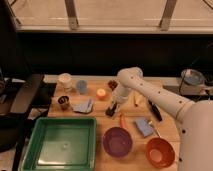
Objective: Wipe table surface with eraser
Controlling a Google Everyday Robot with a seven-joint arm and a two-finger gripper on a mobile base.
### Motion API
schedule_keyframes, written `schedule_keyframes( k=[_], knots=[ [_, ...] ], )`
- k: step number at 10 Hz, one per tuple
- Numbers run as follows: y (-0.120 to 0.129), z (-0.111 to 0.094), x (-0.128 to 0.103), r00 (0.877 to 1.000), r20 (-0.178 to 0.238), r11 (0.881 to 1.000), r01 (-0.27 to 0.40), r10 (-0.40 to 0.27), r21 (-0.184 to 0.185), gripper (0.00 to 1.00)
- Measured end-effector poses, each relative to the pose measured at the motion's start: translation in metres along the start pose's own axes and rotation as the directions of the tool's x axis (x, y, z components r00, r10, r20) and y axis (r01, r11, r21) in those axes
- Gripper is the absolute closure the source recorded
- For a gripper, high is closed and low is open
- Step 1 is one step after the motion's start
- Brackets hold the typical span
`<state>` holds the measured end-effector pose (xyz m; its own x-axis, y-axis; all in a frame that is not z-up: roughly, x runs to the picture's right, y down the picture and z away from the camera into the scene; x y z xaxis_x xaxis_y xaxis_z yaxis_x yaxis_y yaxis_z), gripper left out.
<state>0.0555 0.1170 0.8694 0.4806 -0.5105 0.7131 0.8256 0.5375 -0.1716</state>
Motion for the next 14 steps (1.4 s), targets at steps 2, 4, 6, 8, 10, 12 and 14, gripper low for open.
schedule_keyframes(
  k=[2,4,6,8,10,12,14],
  knots=[
    [-0.013,0.005,-0.01,1.0,0.019,0.999,0.019,-0.019,0.03,1.0],
    [-0.015,0.014,-0.033,0.998,0.056,0.998,0.033,-0.036,0.046,1.0],
    [0.001,0.021,-0.055,0.996,0.089,0.999,0.028,-0.031,0.036,1.0],
    [0.02,0.023,-0.068,0.994,0.107,1.0,0.011,-0.012,0.015,1.0],
    [0.044,0.011,-0.057,0.996,0.086,1.0,-0.028,0.028,-0.005,1.0],
    [0.048,-0.001,-0.034,0.998,0.05,0.999,-0.049,0.05,-0.011,1.0],
    [0.033,-0.006,-0.012,0.999,0.026,0.999,-0.039,0.04,-0.009,1.0]
  ],
)
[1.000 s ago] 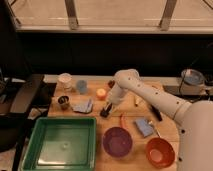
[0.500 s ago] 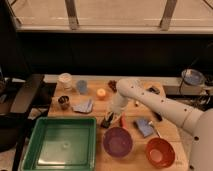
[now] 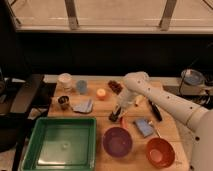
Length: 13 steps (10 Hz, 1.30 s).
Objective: Wipe table surface with eraser
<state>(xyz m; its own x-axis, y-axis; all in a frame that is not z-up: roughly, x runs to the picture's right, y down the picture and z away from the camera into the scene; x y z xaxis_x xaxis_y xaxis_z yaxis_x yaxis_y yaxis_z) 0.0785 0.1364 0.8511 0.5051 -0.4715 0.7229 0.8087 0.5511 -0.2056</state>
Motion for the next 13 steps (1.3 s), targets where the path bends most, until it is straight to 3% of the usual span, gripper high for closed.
schedule_keyframes(
  k=[3,6,11,13],
  knots=[
    [-0.038,0.007,0.007,0.999,-0.004,0.999,0.048,-0.048,0.013,1.0],
    [-0.072,0.018,-0.005,0.993,0.018,0.993,0.113,-0.114,0.039,1.0],
    [-0.043,0.031,-0.047,0.99,0.078,0.993,0.117,-0.119,0.026,1.0],
    [-0.018,0.027,-0.046,0.994,0.076,0.997,0.083,-0.083,0.003,1.0]
  ],
)
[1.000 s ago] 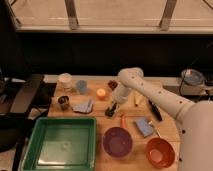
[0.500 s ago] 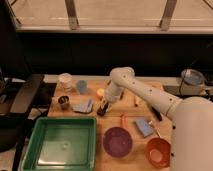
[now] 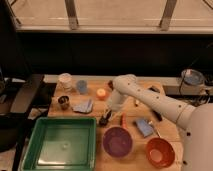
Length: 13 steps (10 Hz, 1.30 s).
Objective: Wipe table surface with eraser
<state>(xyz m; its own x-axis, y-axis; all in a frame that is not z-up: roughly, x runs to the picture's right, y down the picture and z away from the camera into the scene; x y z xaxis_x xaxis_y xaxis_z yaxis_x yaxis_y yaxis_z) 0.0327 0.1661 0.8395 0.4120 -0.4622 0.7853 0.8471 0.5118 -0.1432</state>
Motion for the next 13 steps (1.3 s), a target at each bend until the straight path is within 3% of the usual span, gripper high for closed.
schedule_keyframes(
  k=[3,6,9,11,13],
  knots=[
    [0.017,-0.016,0.031,0.998,-0.048,0.999,-0.043,0.041,-0.028,1.0],
    [-0.011,-0.021,0.052,0.997,-0.078,0.999,-0.019,0.016,-0.03,1.0],
    [-0.052,-0.012,0.044,0.996,-0.076,0.999,0.048,-0.05,-0.021,1.0],
    [-0.054,-0.007,0.029,0.996,-0.056,0.997,0.072,-0.073,-0.013,1.0],
    [-0.037,-0.002,0.008,0.998,-0.032,0.998,0.057,-0.057,-0.013,1.0]
  ],
)
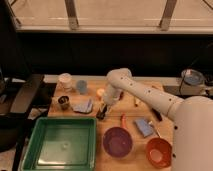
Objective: Wipe table surface with eraser
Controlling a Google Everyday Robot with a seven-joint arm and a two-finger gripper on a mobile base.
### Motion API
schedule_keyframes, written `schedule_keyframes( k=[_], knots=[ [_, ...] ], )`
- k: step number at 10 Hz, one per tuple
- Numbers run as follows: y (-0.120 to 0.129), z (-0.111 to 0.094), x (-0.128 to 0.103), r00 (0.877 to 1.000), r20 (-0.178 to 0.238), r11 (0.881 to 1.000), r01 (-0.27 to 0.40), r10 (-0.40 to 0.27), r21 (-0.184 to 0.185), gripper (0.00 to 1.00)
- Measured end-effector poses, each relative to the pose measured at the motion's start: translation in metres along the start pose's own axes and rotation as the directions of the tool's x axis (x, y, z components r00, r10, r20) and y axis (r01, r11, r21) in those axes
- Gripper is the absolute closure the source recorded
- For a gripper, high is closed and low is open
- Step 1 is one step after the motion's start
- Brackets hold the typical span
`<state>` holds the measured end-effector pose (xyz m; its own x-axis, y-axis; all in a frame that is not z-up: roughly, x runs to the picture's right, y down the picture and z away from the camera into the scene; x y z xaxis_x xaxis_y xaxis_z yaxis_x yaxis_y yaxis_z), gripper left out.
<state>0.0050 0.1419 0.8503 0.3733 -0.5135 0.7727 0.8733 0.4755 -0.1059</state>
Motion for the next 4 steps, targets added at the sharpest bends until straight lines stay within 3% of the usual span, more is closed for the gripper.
schedule_keyframes(
  k=[2,4],
  knots=[
    [0.026,-0.001,-0.008,0.999,0.012,0.999,-0.042,0.042,-0.011,1.0],
    [0.052,-0.011,0.002,0.994,-0.004,0.994,-0.106,0.106,-0.009,1.0]
  ],
)
